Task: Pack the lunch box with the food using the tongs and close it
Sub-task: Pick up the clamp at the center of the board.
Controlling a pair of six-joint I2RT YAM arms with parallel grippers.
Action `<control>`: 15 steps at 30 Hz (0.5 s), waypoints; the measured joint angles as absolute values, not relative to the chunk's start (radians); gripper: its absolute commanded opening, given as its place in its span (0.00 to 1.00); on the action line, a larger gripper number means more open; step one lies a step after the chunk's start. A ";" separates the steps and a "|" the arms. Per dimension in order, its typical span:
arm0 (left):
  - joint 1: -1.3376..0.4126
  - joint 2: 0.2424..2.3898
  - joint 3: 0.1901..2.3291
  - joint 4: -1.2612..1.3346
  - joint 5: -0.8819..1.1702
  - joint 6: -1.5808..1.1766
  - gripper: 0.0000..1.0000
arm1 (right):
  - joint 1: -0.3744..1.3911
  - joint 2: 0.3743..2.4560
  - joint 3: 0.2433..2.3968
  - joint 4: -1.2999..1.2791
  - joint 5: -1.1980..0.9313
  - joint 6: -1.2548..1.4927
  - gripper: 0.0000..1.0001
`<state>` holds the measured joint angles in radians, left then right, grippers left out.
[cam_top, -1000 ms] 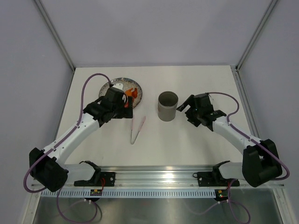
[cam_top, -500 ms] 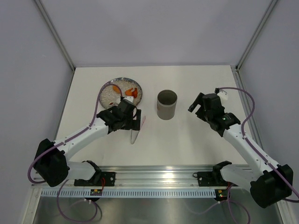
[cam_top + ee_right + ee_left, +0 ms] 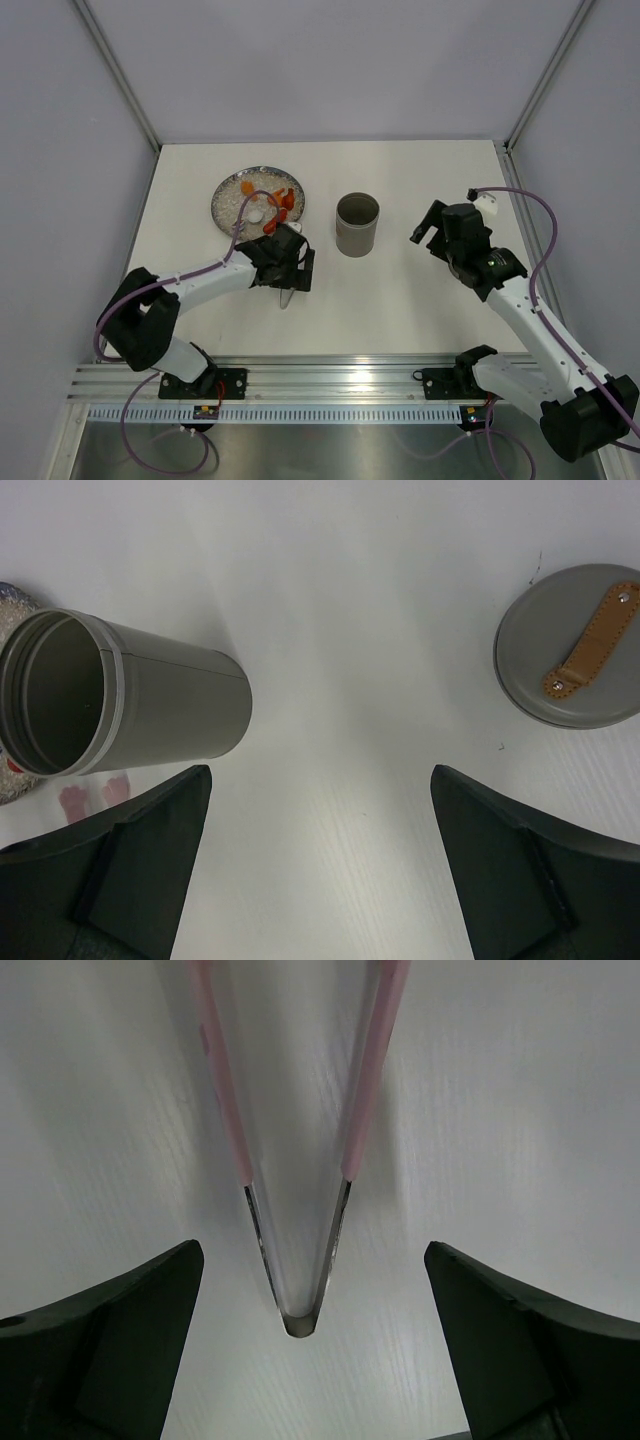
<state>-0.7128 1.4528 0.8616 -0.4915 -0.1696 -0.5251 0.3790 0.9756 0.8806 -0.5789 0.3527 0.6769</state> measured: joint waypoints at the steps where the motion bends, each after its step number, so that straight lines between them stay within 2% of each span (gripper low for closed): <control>1: -0.713 1.471 0.862 -0.488 -0.170 -0.525 0.94 | 0.379 0.975 0.881 -0.579 0.351 0.675 0.99; 10: -0.713 1.561 0.864 -0.469 -0.170 -0.525 0.85 | 0.379 0.947 0.881 -0.603 0.351 0.654 0.99; 13: -0.713 1.567 0.863 -0.458 -0.166 -0.525 0.80 | 0.379 0.935 0.881 -0.608 0.351 0.650 1.00; 15: -0.713 1.576 0.863 -0.448 -0.161 -0.524 0.73 | 0.379 0.933 0.881 -0.609 0.351 0.650 0.99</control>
<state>-0.7132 1.5761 0.8635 -0.4484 -0.1612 -0.5240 0.3790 0.9333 0.8806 -0.6086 0.3508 0.6498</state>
